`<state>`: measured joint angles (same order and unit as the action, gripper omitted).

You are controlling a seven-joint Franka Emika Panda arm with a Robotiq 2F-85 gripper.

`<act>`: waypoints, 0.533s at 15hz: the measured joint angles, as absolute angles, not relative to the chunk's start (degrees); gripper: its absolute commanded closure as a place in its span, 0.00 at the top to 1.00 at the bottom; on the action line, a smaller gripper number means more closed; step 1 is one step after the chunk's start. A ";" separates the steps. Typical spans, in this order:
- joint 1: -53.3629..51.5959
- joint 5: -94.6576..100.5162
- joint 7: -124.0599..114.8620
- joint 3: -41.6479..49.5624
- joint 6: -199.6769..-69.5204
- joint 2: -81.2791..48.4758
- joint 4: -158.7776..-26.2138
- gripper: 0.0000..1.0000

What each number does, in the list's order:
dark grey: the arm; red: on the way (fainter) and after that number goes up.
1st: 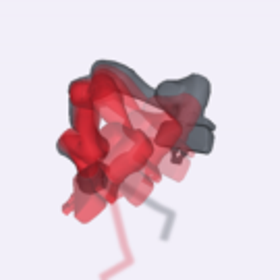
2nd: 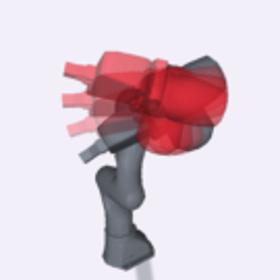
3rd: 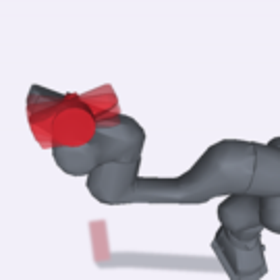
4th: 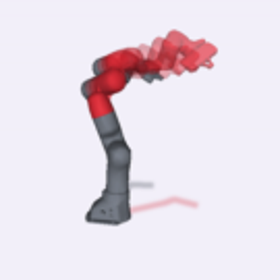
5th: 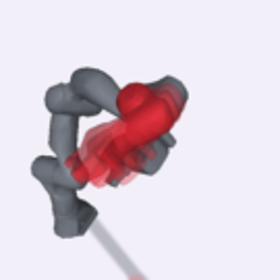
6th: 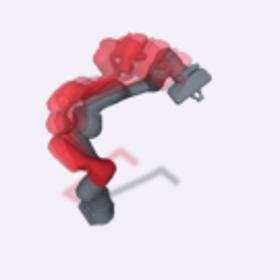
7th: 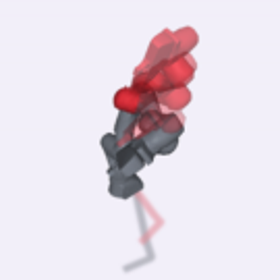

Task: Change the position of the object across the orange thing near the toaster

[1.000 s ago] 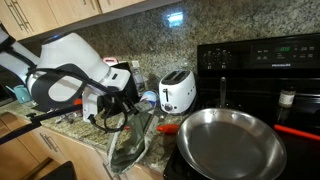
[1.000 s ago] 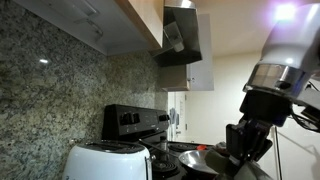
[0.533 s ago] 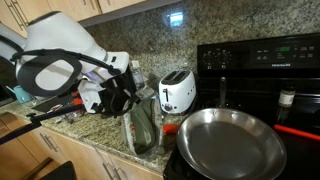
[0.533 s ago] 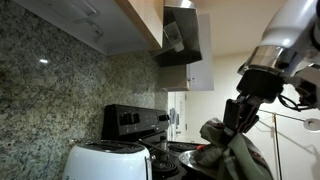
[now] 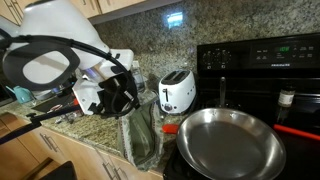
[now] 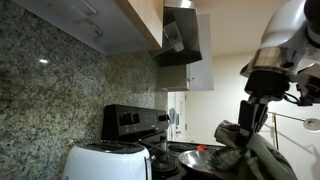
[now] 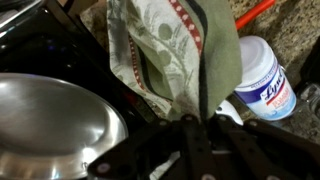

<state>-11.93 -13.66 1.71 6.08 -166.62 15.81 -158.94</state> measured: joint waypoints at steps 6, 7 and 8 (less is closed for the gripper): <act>-6.80 -6.04 -9.93 -5.11 -166.13 11.42 -159.08 0.03; -6.45 -4.70 -12.26 -6.98 -166.15 10.73 -159.06 0.03; -6.39 -3.65 -14.15 -8.51 -166.24 10.33 -159.03 0.03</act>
<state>-6.39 -3.65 -14.15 -8.51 -166.24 10.33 -159.03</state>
